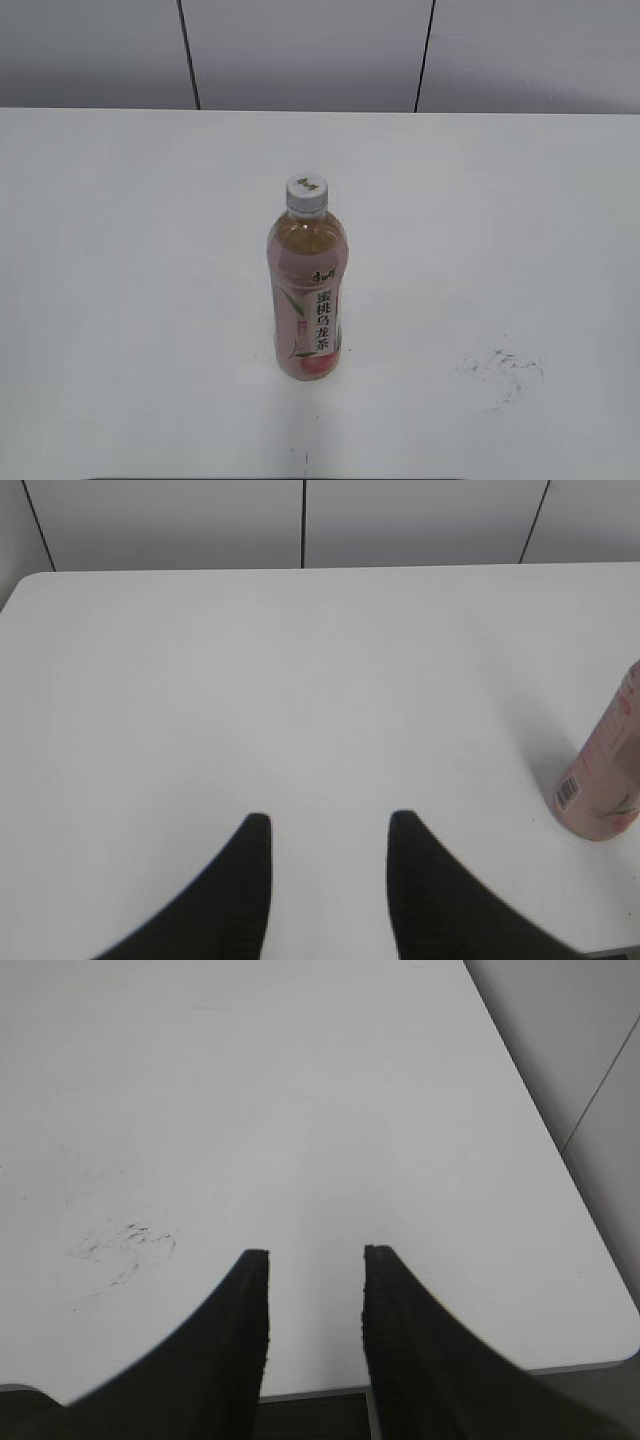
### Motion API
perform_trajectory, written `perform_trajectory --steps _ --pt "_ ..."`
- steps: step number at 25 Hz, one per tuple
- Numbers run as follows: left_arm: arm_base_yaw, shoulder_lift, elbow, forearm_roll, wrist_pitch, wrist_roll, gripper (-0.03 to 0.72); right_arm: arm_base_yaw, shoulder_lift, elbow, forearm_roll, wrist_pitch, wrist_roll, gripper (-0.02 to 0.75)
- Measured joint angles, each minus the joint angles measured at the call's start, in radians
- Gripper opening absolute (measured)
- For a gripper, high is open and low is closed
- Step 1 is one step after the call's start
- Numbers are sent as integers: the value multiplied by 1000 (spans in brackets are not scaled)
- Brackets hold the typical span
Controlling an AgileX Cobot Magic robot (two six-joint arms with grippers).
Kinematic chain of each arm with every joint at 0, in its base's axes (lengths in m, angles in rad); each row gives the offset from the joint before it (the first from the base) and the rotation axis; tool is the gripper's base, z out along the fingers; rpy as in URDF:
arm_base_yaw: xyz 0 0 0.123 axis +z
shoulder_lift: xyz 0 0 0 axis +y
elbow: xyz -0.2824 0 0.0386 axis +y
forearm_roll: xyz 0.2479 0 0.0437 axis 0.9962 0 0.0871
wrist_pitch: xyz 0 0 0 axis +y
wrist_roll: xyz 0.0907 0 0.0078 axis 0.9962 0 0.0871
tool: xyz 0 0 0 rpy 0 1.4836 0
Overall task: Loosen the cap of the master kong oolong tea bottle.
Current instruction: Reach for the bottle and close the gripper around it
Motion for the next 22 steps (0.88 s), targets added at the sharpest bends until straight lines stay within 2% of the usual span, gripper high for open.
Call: perform_trajectory --steps 22 --pt "0 0 0 0 0 0 239 0 0 0 0 0 0 249"
